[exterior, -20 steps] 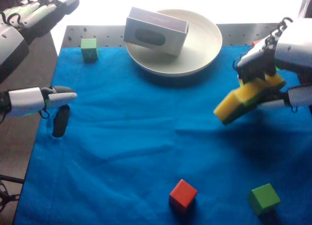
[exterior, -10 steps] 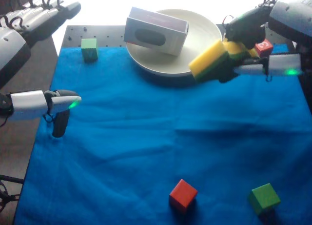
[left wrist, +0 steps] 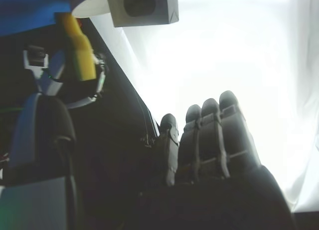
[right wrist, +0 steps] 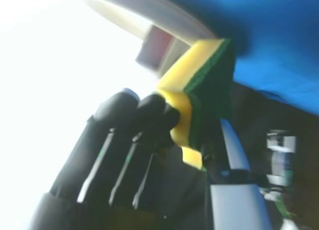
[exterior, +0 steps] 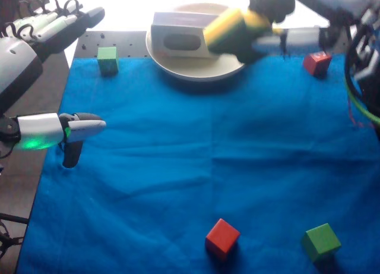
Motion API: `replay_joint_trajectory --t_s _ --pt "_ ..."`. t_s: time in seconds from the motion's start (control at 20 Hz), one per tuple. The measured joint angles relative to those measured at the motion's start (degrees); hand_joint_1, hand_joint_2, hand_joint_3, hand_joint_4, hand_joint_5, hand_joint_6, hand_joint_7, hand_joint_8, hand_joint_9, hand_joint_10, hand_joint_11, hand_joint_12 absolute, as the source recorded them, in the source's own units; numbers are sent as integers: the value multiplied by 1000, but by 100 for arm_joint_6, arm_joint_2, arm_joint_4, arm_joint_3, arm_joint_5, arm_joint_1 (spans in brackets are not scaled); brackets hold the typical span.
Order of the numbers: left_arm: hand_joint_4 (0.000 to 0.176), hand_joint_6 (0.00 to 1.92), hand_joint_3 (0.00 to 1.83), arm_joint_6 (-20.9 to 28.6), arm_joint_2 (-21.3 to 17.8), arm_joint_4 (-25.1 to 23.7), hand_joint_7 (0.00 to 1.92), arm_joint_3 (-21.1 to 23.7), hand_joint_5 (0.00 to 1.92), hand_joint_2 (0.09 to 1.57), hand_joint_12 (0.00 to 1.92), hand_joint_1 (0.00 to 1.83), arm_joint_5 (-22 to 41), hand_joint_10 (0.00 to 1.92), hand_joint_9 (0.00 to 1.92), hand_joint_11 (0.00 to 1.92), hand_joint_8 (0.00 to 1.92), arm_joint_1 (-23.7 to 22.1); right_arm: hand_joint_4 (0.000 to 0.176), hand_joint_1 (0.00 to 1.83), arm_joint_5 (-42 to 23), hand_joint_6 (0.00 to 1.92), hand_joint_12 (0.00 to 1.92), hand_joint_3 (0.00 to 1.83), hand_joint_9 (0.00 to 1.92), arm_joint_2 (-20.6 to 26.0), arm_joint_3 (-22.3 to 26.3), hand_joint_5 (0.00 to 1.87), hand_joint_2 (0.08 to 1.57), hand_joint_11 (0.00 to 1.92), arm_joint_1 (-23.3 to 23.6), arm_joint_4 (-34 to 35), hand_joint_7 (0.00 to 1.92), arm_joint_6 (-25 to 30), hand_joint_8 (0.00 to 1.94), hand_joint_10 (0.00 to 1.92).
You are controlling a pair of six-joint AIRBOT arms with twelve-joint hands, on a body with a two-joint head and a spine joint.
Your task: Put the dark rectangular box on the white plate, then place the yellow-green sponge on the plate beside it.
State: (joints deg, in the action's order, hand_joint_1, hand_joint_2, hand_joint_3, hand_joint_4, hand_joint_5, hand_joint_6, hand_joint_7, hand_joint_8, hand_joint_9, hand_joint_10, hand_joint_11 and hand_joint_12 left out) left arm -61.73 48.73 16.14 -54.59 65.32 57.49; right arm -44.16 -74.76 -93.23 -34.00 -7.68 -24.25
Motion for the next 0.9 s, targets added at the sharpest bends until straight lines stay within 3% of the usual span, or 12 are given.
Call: replay_joint_trajectory --t_s 0.05,0.15,0.2,0.25,0.3,0.35,0.45,0.55,0.75,0.8,0.85,0.9 --pt "67 5 0 13 28 9 56 -4 115 939 0 760 -26 3 8 0 9 0 0 1246 129 935 1726 0 897 -87 -103 979 1079 398 133 -98 1122 -2 892 1099" --pt "61 4 1 42 48 -31 66 -28 115 942 3 752 -96 9 24 6 10 0 0 1233 236 1014 1740 1 883 -157 -144 950 1091 370 205 -210 1099 -2 889 1066" --pt "78 1 0 44 48 -33 60 -28 109 939 7 741 -98 8 25 15 6 0 0 1232 254 1010 1684 1 917 -168 -144 949 1094 579 219 -249 1087 2 911 1082" --pt "80 1 0 46 48 -15 57 -28 109 940 4 748 -96 5 20 6 4 0 0 1236 271 1007 1611 1 969 -168 -157 943 1096 764 219 -247 1086 2 929 1120" --pt "80 1 0 48 48 -4 57 -28 109 940 4 748 -96 5 20 6 4 0 0 1236 271 1007 1611 1 969 -168 -179 943 1096 764 219 -249 1086 2 929 1120" --pt "69 0 4 63 48 -7 52 -28 105 948 1 749 -98 1 11 0 2 0 0 1242 286 965 1554 0 1000 -170 -219 960 1091 887 219 -240 1092 2 942 1155" --pt "73 0 6 90 48 -26 39 -28 101 955 4 747 -101 1 7 10 0 0 0 1246 382 939 1501 0 984 -262 -367 971 1086 865 249 -199 1098 0 932 1127" --pt "82 2 4 122 57 -61 44 -42 97 957 3 772 -103 3 15 5 2 0 0 1227 555 1016 1508 2 885 -442 -520 926 1111 722 352 -201 1040 -2 1009 1095" --pt "58 0 6 234 118 -131 25 -118 75 967 1 786 -162 0 3 0 0 0 0 1225 592 1104 1450 0 899 -684 -671 884 1120 739 527 -289 1044 2 980 1050" --pt "65 1 6 245 118 -120 36 -125 76 968 0 775 -162 2 6 1 5 0 0 1232 599 1065 1544 0 827 -728 -713 846 1136 645 529 -289 1019 0 1091 1105" --pt "64 2 5 247 118 -118 41 -125 78 968 1 774 -162 3 7 2 7 0 0 1148 651 664 1578 0 639 -743 -730 717 1013 450 529 -304 806 2 970 1120" --pt "84 4 0 260 118 -131 38 -125 86 954 2 776 -162 3 10 4 5 0 0 995 748 268 1473 0 560 -754 -743 578 949 412 529 -334 611 0 612 924"
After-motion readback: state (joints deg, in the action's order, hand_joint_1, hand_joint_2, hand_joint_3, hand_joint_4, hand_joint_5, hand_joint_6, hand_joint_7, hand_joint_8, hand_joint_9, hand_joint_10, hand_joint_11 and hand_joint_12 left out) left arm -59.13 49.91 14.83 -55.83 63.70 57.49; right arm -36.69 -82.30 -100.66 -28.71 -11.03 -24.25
